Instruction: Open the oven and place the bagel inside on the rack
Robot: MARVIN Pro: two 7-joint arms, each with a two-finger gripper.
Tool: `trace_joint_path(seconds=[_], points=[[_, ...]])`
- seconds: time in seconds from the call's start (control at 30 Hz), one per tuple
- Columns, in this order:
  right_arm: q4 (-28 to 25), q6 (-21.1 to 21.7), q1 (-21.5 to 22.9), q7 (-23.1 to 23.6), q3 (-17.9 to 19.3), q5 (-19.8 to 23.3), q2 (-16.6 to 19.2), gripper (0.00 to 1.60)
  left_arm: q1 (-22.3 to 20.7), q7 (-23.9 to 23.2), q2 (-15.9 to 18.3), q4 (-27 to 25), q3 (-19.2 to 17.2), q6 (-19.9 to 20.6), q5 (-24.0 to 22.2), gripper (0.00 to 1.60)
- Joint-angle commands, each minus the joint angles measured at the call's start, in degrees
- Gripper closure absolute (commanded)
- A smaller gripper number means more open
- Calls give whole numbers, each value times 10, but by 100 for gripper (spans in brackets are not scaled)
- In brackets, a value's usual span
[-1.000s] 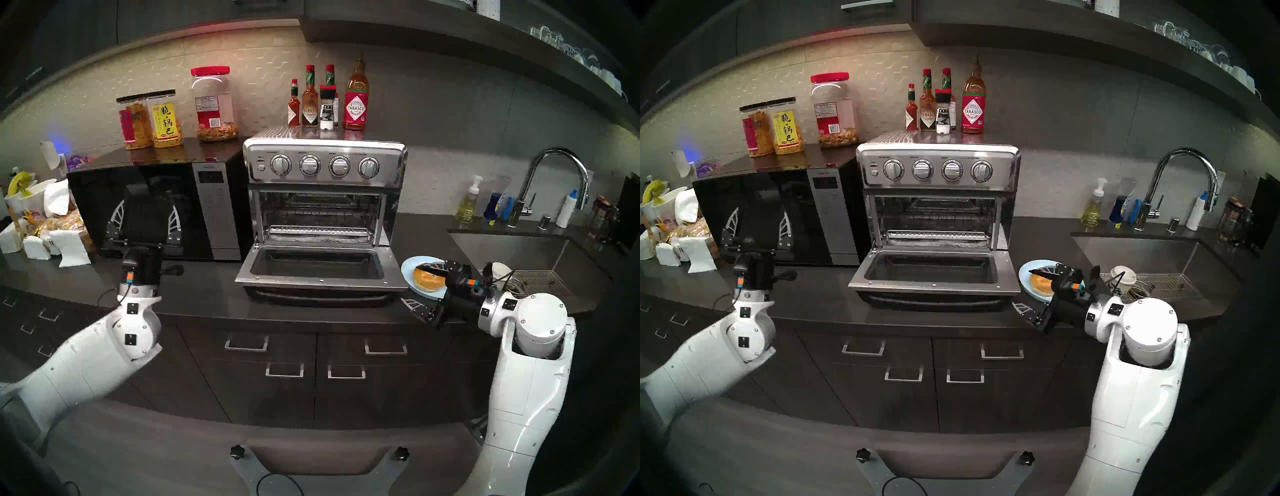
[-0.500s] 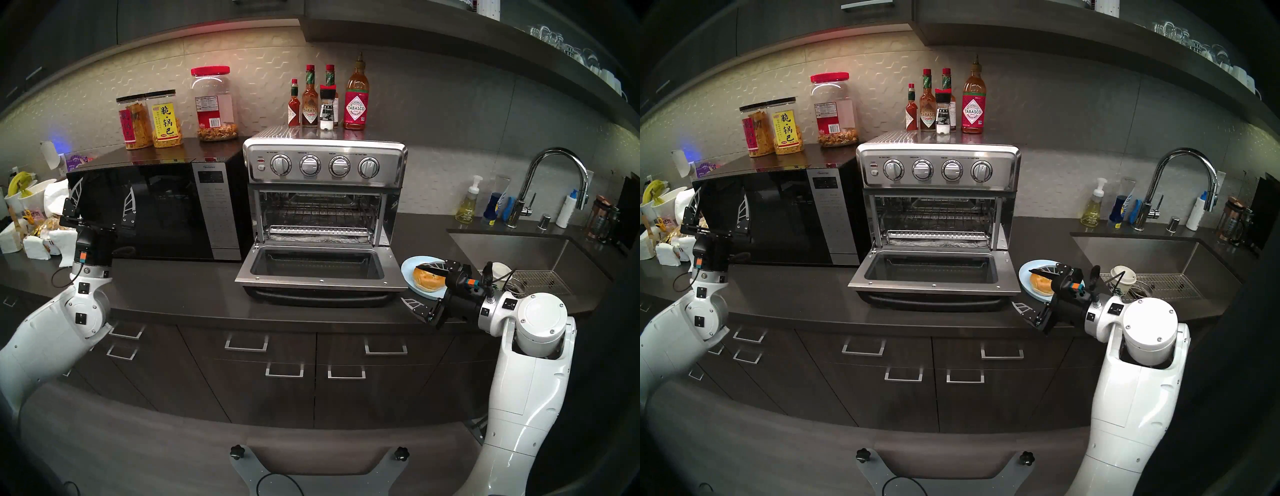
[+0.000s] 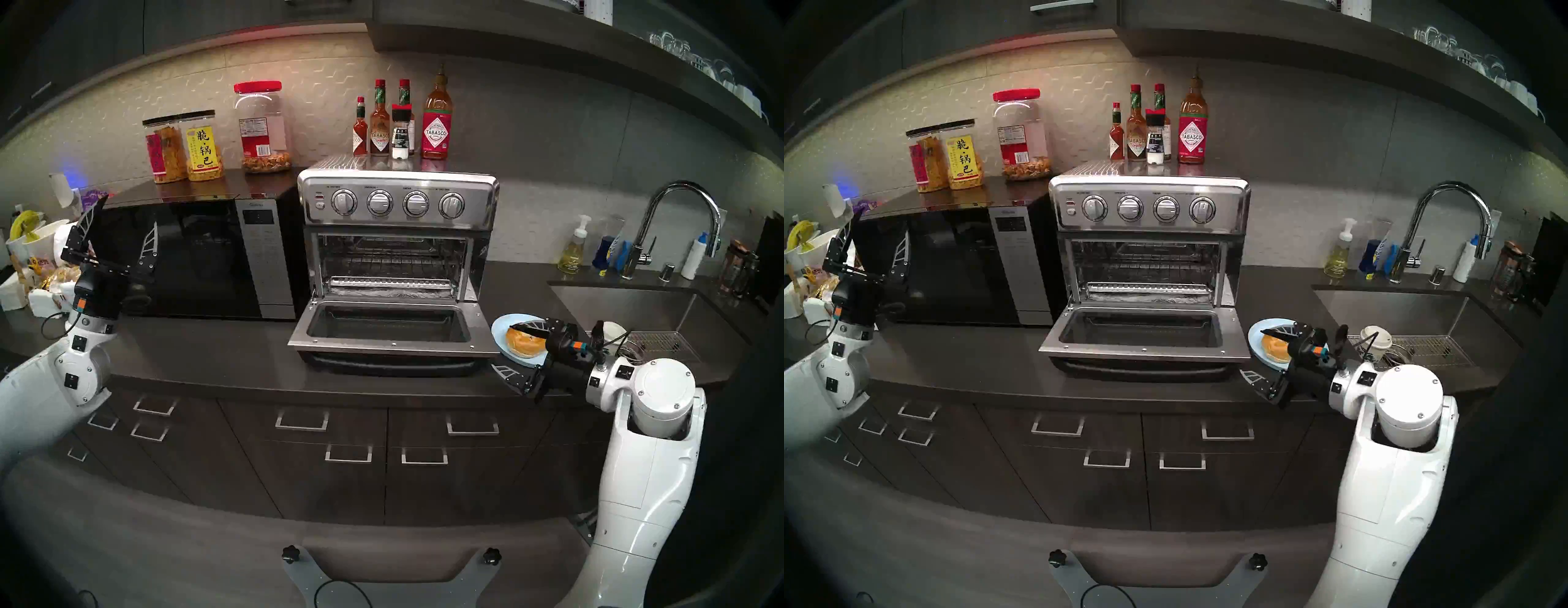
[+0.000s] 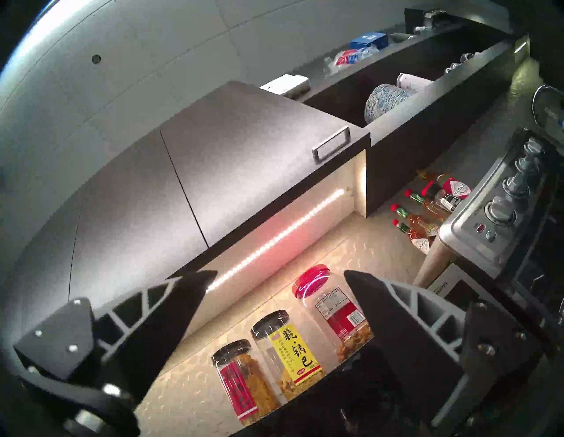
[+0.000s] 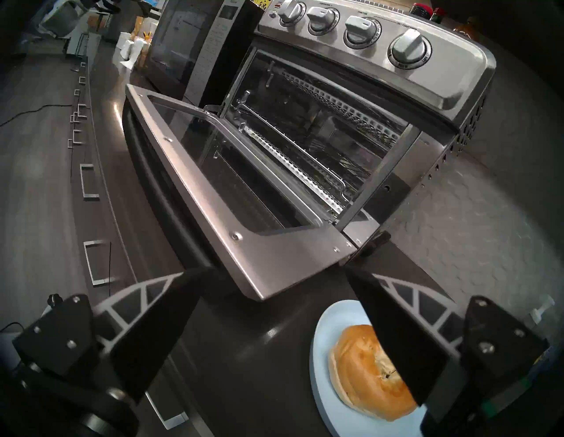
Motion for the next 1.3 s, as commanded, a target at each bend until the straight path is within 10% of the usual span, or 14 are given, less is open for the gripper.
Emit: trace_joint_path(seconds=[0.0, 1.27], points=[[-12, -1, 7, -1, -1, 4, 0, 0, 26, -2, 45, -30, -8, -1, -31, 0], [-12, -1, 7, -1, -1, 4, 0, 0, 102, -74, 77, -105, -16, -1, -188, 0]])
